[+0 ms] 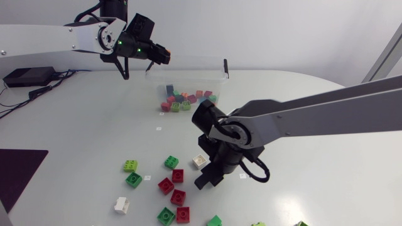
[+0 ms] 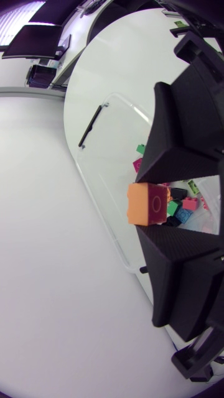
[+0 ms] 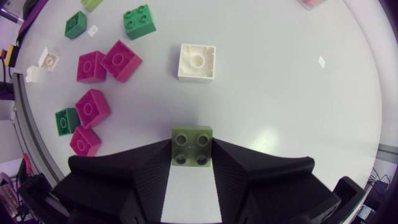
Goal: Place the duplo bricks in the container
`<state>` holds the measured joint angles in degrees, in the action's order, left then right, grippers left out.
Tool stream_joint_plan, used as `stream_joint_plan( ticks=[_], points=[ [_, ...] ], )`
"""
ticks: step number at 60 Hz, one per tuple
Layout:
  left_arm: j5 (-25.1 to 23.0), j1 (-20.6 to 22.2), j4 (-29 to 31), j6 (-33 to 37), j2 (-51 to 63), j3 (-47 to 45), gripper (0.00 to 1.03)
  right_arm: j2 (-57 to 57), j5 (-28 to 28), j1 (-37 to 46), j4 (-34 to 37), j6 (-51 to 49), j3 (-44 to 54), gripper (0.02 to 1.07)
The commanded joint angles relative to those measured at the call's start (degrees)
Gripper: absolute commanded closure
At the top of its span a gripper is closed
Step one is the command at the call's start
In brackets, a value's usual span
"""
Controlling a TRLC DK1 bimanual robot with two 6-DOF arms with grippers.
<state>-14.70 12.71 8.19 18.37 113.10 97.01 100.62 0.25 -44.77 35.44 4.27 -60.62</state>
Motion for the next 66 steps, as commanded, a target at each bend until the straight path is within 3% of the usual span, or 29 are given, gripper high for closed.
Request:
stream_joint_plan(
  ticks=[1, 7, 10, 13, 15, 16, 18, 28, 43, 50, 66],
  points=[
    [0.64, 0.21, -0.54, -2.29, 3.80, 4.68, 0.87, -3.41, 0.01, 0.56, 1.56, -0.41, 1.56, 0.77],
    [1.87, 0.47, -0.36, -2.46, 6.26, 7.14, 0.66, -5.34, 0.01, 1.44, 2.35, -0.76, 1.29, 0.77],
    [2.31, 0.65, -0.10, -2.81, 7.58, 8.54, 0.51, -6.58, 0.01, 2.41, 3.32, -1.28, 0.33, 0.77],
    [2.83, 0.65, -0.10, -2.90, 8.19, 8.90, 0.29, -7.37, 0.01, 3.29, 3.85, -1.81, -0.55, 0.77],
    [3.10, 0.65, -0.10, -2.90, 8.28, 8.90, 0.23, -8.07, 0.01, 3.99, 4.46, -2.08, -1.34, 0.77],
    [3.45, 0.56, -0.01, -2.90, 8.45, 8.81, 0.12, -8.51, 0.01, 4.26, 4.81, -2.34, -1.78, 0.77],
    [3.62, 0.39, 0.08, -2.81, 8.45, 8.54, 0.06, -9.30, 0.01, 4.96, 5.43, -2.87, -2.84, 0.77],
    [3.71, -1.99, 0.69, -1.58, 5.38, 3.36, 0.05, -11.50, 0.01, 8.83, 8.33, -4.89, -9.60, 0.77],
    [3.62, -3.57, 0.08, 4.83, -7.37, -14.48, 0.05, -9.12, -0.43, 13.13, 8.77, -7.17, -20.59, 0.77],
    [3.54, -3.83, 0.25, 10.28, -15.63, -26.17, 0.05, -5.34, -0.52, 13.92, 4.99, -7.96, -25.25, 0.77],
    [1.25, -6.12, 5.00, 20.92, -24.24, -40.85, 0.05, 1.77, -0.78, 14.36, -0.72, -7.79, -33.07, 0.77]
  ],
)
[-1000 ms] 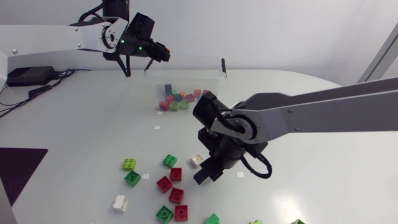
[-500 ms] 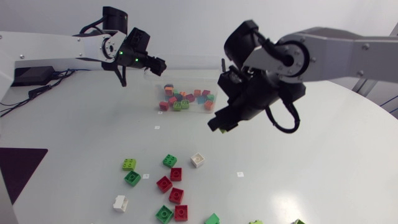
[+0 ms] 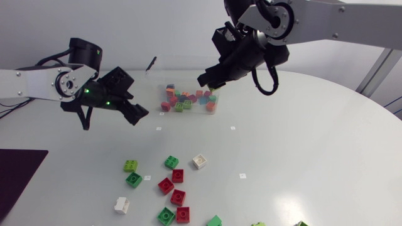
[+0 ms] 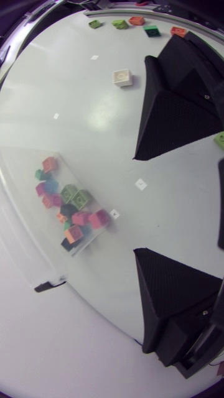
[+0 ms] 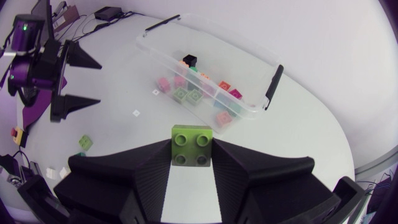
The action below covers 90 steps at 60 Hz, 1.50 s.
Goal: Place the duplo bricks in the container
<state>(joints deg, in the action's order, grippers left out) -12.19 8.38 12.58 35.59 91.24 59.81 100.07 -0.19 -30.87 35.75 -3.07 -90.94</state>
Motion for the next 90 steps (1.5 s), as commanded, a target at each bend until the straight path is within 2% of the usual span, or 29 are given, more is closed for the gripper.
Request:
stream_joint_plan(
  ticks=[1, 5, 12, 20, 33, 51, 56, 58, 63, 65, 68, 71, 80, 90],
  points=[
    [-1.70, -2.14, 0.60, 4.22, -2.82, -4.26, 0.05, 2.67, -0.34, 0.46, -1.47, -0.44, -3.11, 0.77],
    [-5.22, -3.90, 0.43, 5.36, -4.85, -6.29, 0.05, 3.99, -0.34, 0.46, -2.52, -0.44, -4.43, 0.77],
    [-8.56, -5.83, 0.60, 8.18, -7.66, -9.54, 0.05, 6.45, -0.34, 1.08, -4.02, -0.36, -7.50, 0.77],
    [-8.91, -6.27, 0.69, 13.10, -9.86, -12.70, 0.05, 8.65, -0.61, 1.87, -6.66, -0.36, -9.87, 0.77],
    [-11.90, -9.96, 2.98, 25.93, -10.12, -16.04, 0.05, 14.63, -1.04, 3.01, -9.20, 0.08, -15.68, 0.77],
    [-14.27, -12.07, 12.38, 43.33, -7.13, -16.04, 0.06, 23.68, -0.08, 4.68, -10.87, 1.05, -24.73, 0.77],
    [-14.53, -12.07, 13.52, 45.97, -6.43, -16.04, 0.06, 25.70, -0.08, 4.86, -9.56, 1.14, -27.63, 0.77],
    [-14.53, -12.07, 13.70, 47.02, -5.90, -16.22, 0.06, 26.49, -0.08, 4.86, -8.76, 1.23, -28.60, 0.73],
    [-14.53, -12.16, 13.88, 48.69, -4.93, -16.22, 0.06, 27.98, 0.36, 4.95, -7.71, 1.40, -30.53, 0.55],
    [-14.53, -12.16, 13.88, 49.40, -4.58, -16.22, 0.06, 28.34, 0.63, 5.03, -7.27, 1.40, -31.50, 0.38],
    [-14.53, -12.16, 13.88, 50.28, -3.79, -16.22, 0.06, 28.42, 0.80, 5.12, -7.18, 1.40, -32.11, 0.19],
    [-14.53, -12.16, 13.88, 51.15, -3.09, -16.31, 0.06, 27.81, 0.80, 5.21, -7.18, 1.40, -32.46, 0.08],
    [-14.53, -12.16, 13.88, 53.26, -1.42, -15.95, 0.07, 23.50, 0.80, 5.74, -7.27, 2.02, -31.76, 0.07],
    [-14.53, -12.16, 13.96, 55.37, 1.48, -14.90, 0.07, 13.31, 0.80, 5.82, -9.91, 2.98, -22.71, 0.07]
  ],
)
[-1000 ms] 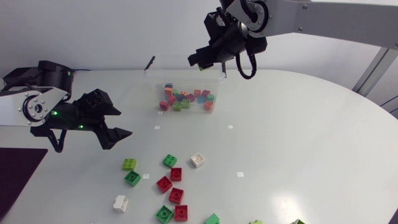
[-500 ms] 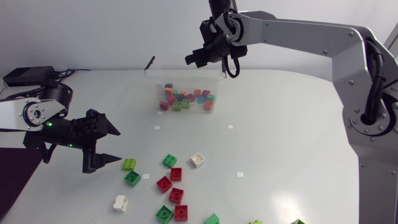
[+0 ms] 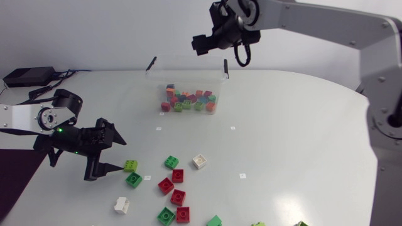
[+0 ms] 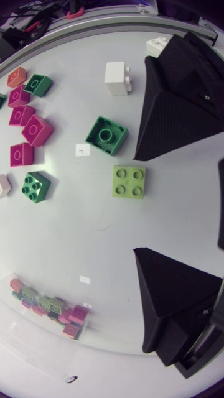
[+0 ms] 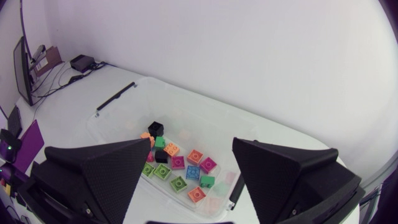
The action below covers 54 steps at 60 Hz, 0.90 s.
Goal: Place the duplo bricks in the container
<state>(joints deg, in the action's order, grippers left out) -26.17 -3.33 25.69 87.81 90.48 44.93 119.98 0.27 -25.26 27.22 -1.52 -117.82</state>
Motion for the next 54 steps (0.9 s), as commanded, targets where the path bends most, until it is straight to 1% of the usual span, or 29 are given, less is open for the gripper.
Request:
stream_joint_plan(
  ticks=[1, 6, 18, 23, 26, 27, 29, 32, 34, 35, 36, 37, 40, 41, 42, 43, 48, 49, 54],
  points=[
    [-0.55, -0.45, 0.76, 3.33, 2.42, 0.07, 0.07, -7.31, 0.34, 0.12, -1.65, 1.43, 5.06, 0.07],
    [-0.46, -0.45, 0.76, 3.68, 3.83, 0.25, 0.07, -11.79, 0.34, -0.67, -2.88, 1.34, 10.68, 0.07],
    [-0.46, 1.05, 0.76, 3.68, 6.55, 0.60, 0.10, -22.16, 0.34, -3.22, -5.07, 0.99, 24.30, 0.07],
    [-0.46, 1.49, 0.76, 4.04, 7.35, 0.60, 0.14, -25.68, 0.43, -4.45, -5.34, 1.17, 29.49, 0.07],
    [-0.55, 1.75, 0.76, 4.30, 8.31, 0.78, 0.19, -27.70, 1.13, -5.51, -5.78, 1.17, 33.01, 0.07],
    [-0.55, 1.75, 0.76, 4.30, 8.31, 0.78, 0.20, -28.58, 1.13, -5.95, -5.78, 1.17, 34.50, 0.07],
    [-0.55, 1.84, 0.76, 4.47, 9.10, 0.95, 0.24, -29.37, 1.13, -6.38, -5.78, 1.17, 36.08, 0.07],
    [-0.55, 1.84, 0.76, 4.74, 10.07, 1.39, 0.36, -31.39, 1.75, -7.44, -6.04, 1.26, 39.86, 0.07],
    [-0.55, 1.84, 0.76, 4.74, 10.25, 1.48, 0.41, -32.09, 1.92, -7.97, -6.22, 1.34, 41.44, 0.07],
    [-0.55, 1.84, 0.76, 4.74, 10.42, 1.57, 0.46, -32.36, 2.01, -8.14, -6.30, 1.34, 42.15, 0.07],
    [-0.55, 1.84, 0.76, 4.74, 10.42, 1.66, 0.47, -32.88, 2.19, -8.41, -6.48, 1.43, 43.11, 0.07],
    [-0.55, 1.84, 0.76, 4.74, 10.42, 1.66, 0.54, -33.24, 2.28, -8.76, -6.57, 1.43, 43.90, 0.07],
    [-0.55, 1.84, 0.76, 4.74, 10.33, 1.74, 0.69, -34.03, 2.28, -9.55, -6.57, 1.69, 46.45, 0.07],
    [-0.55, 1.84, 0.76, 4.74, 10.33, 1.83, 0.77, -34.29, 2.28, -9.72, -6.57, 1.78, 47.07, 0.07],
    [-0.55, 1.84, 0.76, 4.74, 10.33, 1.92, 0.79, -34.38, 2.28, -9.99, -6.66, 1.78, 47.77, 0.07],
    [-0.55, 1.84, 0.94, 4.74, 10.25, 2.01, 0.85, -34.55, 2.28, -10.25, -6.66, 1.87, 48.47, 0.07],
    [-0.55, 1.84, 1.38, 4.74, 9.81, 2.27, 0.98, -34.91, 2.28, -11.13, -6.74, 2.13, 51.46, 0.07],
    [-0.63, 1.84, 1.47, 4.74, 9.72, 2.27, 0.98, -34.91, 2.36, -11.39, -6.74, 2.13, 52.17, 0.07],
    [-0.63, 1.66, 5.68, 4.74, 8.40, 4.20, 0.99, -34.03, 2.28, -12.36, -6.74, 2.13, 54.19, 0.07]
  ],
)
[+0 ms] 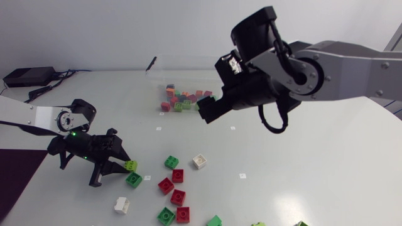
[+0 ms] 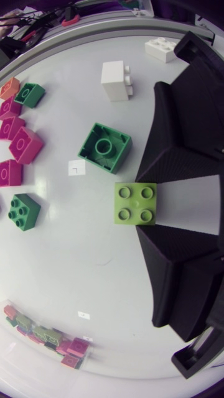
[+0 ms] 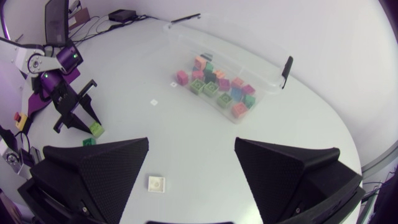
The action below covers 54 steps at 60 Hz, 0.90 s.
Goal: Place the duplo bricks in the container
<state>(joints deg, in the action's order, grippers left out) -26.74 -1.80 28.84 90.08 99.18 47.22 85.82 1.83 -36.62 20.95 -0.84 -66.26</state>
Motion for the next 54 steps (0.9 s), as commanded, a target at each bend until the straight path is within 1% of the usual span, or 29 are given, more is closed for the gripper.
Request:
stream_joint_plan(
  ticks=[1, 4, 15, 19, 23, 29, 31, 37, 44, 50, 54],
  points=[
    [-0.06, 0.13, 2.71, 2.47, -0.39, 2.00, 0.99, 0.31, 0.72, -1.17, -0.47, 1.46, 2.89, 0.07],
    [-0.06, -0.04, 4.12, 2.47, -1.35, 2.79, 0.99, 1.10, 0.72, -1.70, -0.47, 1.46, 3.68, 0.07],
    [-0.50, -1.45, 12.56, 2.47, -5.31, 8.59, 0.99, 5.41, 0.11, -3.72, -0.30, 0.75, 5.26, 0.07],
    [-0.77, -1.45, 13.70, 2.47, -6.19, 10.08, 0.99, 7.34, -0.16, -4.25, -0.30, 0.75, 5.18, 0.10],
    [-0.94, -1.36, 15.46, 1.76, -7.42, 12.19, 0.99, 8.92, -0.59, -4.60, -0.12, 0.75, 4.82, 0.10],
    [-2.09, -0.92, 16.16, -0.43, -8.38, 14.65, 0.99, 12.35, -0.68, -4.95, 0.14, 0.75, 4.21, 0.10],
    [-2.70, -0.31, 16.60, -1.58, -8.65, 15.88, 0.99, 13.85, -0.95, -4.95, 0.14, 0.67, 3.94, 0.10],
    [-5.43, 1.10, 16.78, -7.91, -9.00, 20.63, 0.99, 17.19, -1.91, -4.95, 0.23, 0.40, 3.07, 0.10],
    [-7.10, 2.95, 16.78, -13.00, -9.53, 24.50, 0.99, 19.82, -3.06, -5.04, 1.20, 0.14, 1.75, 0.10],
    [-7.36, 4.44, 16.07, -17.57, -9.00, 27.84, 0.99, 21.14, -3.58, -5.21, 1.29, -0.04, 1.04, 0.11],
    [-7.54, 5.14, 13.70, -21.97, -7.86, 30.21, 0.99, 22.11, -3.67, -5.48, 1.46, -0.04, 0.34, 0.13]
  ],
)
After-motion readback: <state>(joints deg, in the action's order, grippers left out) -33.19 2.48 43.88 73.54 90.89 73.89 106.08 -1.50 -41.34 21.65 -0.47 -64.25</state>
